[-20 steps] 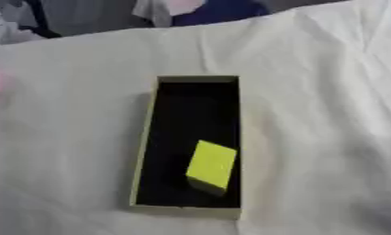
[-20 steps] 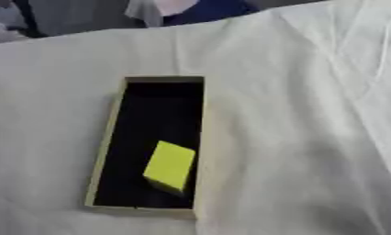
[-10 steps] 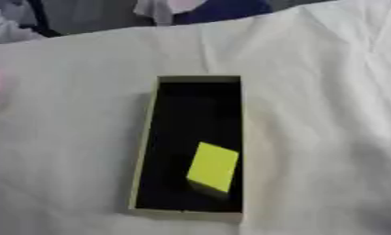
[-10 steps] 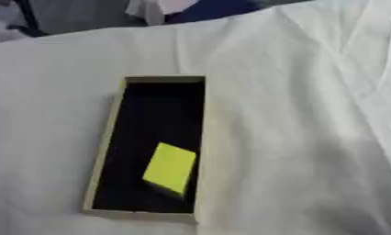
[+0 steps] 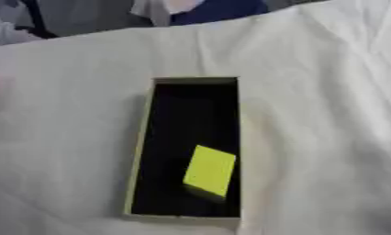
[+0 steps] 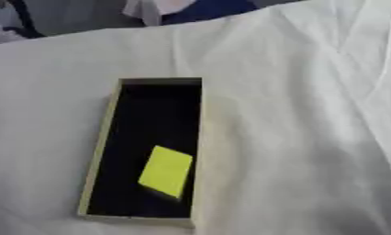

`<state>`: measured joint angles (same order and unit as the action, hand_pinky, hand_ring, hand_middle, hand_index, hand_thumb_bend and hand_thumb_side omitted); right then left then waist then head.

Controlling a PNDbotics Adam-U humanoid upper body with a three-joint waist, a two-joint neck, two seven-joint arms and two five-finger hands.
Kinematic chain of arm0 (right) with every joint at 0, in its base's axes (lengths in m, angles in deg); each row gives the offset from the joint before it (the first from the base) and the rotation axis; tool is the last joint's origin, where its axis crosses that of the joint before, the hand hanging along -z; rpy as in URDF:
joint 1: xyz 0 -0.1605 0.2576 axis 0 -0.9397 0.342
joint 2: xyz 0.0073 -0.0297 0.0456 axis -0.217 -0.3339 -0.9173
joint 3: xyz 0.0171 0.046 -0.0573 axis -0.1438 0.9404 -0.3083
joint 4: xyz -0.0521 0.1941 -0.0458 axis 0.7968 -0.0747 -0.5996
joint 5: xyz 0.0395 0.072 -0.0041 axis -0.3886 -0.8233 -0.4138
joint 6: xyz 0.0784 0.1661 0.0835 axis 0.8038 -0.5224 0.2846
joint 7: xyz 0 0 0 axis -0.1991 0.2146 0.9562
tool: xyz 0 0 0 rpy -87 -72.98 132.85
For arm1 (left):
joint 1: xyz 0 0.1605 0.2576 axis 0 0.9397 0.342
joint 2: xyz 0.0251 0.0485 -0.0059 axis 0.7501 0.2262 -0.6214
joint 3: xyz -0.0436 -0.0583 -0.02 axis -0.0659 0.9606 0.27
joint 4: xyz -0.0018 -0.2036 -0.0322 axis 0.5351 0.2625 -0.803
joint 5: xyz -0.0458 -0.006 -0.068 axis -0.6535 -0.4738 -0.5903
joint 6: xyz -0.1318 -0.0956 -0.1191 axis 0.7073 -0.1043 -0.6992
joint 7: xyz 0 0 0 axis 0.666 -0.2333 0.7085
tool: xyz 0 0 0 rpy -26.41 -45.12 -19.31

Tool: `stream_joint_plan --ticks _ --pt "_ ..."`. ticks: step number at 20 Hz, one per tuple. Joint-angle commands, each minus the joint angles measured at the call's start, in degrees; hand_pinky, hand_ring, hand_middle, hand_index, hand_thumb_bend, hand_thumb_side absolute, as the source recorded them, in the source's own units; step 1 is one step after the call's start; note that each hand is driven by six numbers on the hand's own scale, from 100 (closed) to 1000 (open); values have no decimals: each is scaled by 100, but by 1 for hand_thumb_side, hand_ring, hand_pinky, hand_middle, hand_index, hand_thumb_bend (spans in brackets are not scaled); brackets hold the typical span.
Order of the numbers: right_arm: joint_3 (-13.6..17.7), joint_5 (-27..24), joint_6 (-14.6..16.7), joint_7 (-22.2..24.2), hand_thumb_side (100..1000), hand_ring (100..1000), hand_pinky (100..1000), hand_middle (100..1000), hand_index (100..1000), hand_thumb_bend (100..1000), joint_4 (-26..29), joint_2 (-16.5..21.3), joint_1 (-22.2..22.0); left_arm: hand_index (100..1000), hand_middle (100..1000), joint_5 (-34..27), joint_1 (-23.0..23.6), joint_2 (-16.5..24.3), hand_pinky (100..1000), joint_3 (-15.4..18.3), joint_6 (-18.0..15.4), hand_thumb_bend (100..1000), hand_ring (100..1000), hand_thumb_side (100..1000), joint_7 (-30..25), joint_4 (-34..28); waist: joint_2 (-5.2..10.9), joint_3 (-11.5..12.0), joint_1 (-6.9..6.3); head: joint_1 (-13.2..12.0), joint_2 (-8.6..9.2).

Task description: Pick up objects on the table and place them in the box.

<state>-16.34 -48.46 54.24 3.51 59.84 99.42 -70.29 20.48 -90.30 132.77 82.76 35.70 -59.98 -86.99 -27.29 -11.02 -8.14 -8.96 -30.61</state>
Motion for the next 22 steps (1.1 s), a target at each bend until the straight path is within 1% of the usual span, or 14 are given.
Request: stream_joint_plan --ticks 1,5,10,13,18,22 --pt "0 29 4 28 851 800 818 561 819 100 96 89 41 929 910 -95 -60 365 887 59 7 492 970 100 107 -44 105 21 14 -35 0" --pt "-4 24 11 40 849 800 818 561 819 100 96 97 54 932 910 -190 -27 419 882 70 43 477 967 100 169 -12 96 7 4 -67 -6" --pt "-8 19 15 56 850 801 818 561 819 100 96 92 63 928 908 -288 -3 433 873 62 64 445 962 100 262 34 78 28 22 -94 -10" --pt "-6 19 23 58 850 801 818 561 819 100 96 84 61 930 914 -326 21 437 872 52 66 444 963 100 288 72 69 28 35 -105 -8" --pt "-10 15 24 74 851 801 818 559 819 100 96 71 71 936 917 -434 68 458 868 57 63 439 961 100 308 173 53 -45 5 -160 -5" --pt "-11 26 32 85 855 801 818 557 819 100 96 64 93 934 915 -571 84 498 863 63 49 419 958 100 414 227 5 -140 -43 -200 79"
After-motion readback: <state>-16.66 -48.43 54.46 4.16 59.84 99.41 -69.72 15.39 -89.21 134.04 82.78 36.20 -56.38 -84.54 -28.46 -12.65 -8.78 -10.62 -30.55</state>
